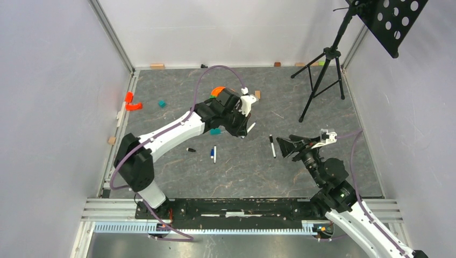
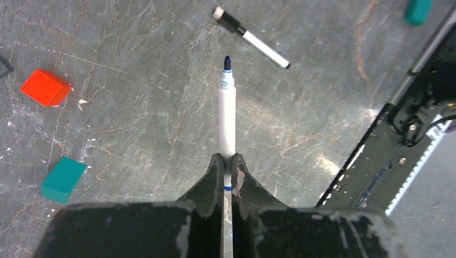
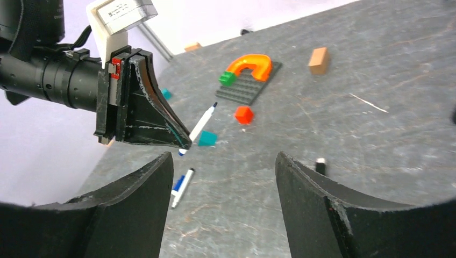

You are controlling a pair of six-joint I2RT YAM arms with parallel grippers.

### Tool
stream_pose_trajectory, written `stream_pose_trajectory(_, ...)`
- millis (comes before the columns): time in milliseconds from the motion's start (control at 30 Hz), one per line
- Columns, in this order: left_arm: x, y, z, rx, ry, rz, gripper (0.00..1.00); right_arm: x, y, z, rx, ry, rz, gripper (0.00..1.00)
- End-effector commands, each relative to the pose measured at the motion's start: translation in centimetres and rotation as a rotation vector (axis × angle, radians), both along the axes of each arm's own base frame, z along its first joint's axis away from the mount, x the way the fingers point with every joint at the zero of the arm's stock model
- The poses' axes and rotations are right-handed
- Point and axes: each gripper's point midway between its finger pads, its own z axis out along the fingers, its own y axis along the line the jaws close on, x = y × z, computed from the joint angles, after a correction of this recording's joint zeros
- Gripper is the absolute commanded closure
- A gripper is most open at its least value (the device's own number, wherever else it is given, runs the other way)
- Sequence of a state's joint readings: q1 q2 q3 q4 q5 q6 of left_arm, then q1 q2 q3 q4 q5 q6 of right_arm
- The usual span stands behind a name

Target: Insert the pens into the pen caps

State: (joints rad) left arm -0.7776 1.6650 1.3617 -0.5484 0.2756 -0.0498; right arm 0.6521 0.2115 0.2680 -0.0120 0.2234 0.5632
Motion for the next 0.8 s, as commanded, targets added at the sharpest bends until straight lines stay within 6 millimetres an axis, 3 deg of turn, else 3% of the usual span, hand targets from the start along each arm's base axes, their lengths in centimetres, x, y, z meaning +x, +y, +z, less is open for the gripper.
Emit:
stream_pose_trajectory(0, -1.0, -1.3, 4.8, -0.169, -0.022, -0.001, 0.98, -0.4, 1.8, 3.3, 0.191, -0.086, 0.087, 0.27)
stream_pose_trajectory(200, -2.3, -1.6, 7.6, -0.268, -0.026, -0.026, 0.98, -0.2, 3.8, 4.5, 0.288, -0.095, 0.169, 0.35)
stream_pose_trajectory(400, -3.3, -1.5, 10.1, -0.341, -0.047, -0.044, 0.98, 0.1, 5.8, 7.5, 0.322, -0.146, 0.256, 0.38)
stream_pose_trajectory(767, -4.1, -1.8, 10.9, -0.386, -0.021, -0.067, 0.98, 1.0, 8.0, 8.8, 0.343, -0.147, 0.311, 0.39)
